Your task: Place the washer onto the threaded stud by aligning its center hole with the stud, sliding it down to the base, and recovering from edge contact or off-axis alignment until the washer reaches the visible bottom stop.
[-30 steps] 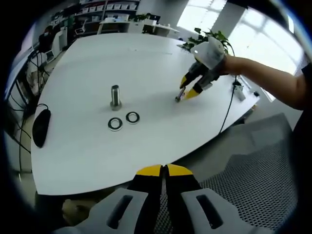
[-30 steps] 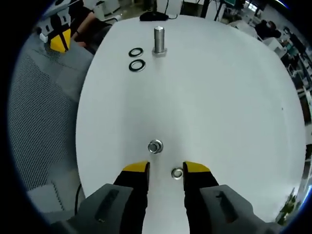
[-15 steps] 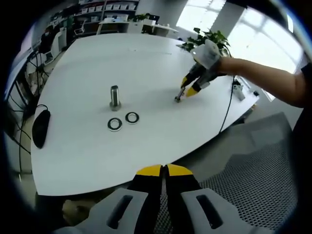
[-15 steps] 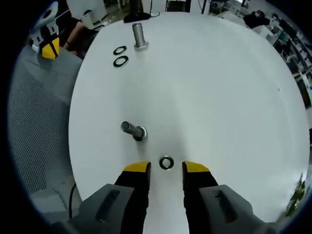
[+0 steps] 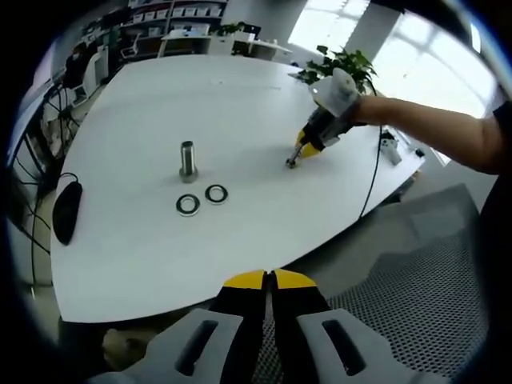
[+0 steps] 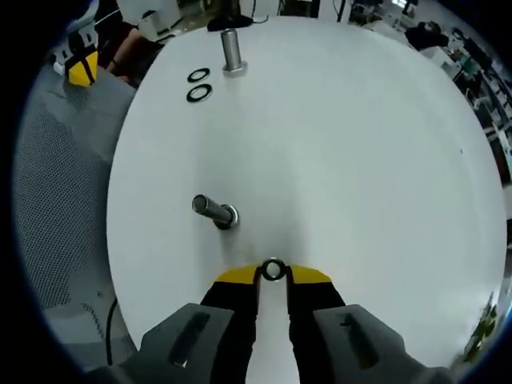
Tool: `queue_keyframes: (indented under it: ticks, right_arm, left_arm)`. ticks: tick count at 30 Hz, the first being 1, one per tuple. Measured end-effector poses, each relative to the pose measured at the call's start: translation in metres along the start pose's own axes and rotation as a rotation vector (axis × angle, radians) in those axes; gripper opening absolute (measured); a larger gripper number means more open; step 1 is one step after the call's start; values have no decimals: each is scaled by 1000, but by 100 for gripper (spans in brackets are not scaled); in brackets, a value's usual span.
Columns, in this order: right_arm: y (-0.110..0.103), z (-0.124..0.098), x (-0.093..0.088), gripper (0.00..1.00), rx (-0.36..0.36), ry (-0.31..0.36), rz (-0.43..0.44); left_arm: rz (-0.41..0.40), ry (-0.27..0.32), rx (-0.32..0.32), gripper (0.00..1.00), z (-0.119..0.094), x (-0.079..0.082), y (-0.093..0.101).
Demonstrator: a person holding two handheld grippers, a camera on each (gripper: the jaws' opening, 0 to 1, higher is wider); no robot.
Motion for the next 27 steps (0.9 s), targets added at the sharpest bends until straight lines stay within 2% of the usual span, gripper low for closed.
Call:
queue_keyframes:
  ticks: [5,6,12,20,27]
  right_arm:
    - [-3,0,-1,13,5,-1,-14]
    - [-3,-2,0,13,-12,0,-24]
    - [-7,-17,6,13,-5,22,-24]
    - [-10,-46,23,13,-11,25,-51]
    - [-26,-62,42,13,16,29,-126]
  left_arm:
    - [6,1,-5,0,0,0,1]
    - [6,3,-6,0,0,0,1]
    - [15,6,-11,0,0,0,2]
    - [29,21,-21,0,-1,2,3]
    - [42,23,-13,0,-1,3,3]
Point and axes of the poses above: the point that each gripper's makers call its tool centre point, and the gripper's own axes: z roughly forward along the fingers, y roughly to its right, x roughly out of its top, the point moved 7 cm from there along -z, roughly backward along the fingers, and after that the axes turned 2 degrees about -y, right-handed, at the moved point
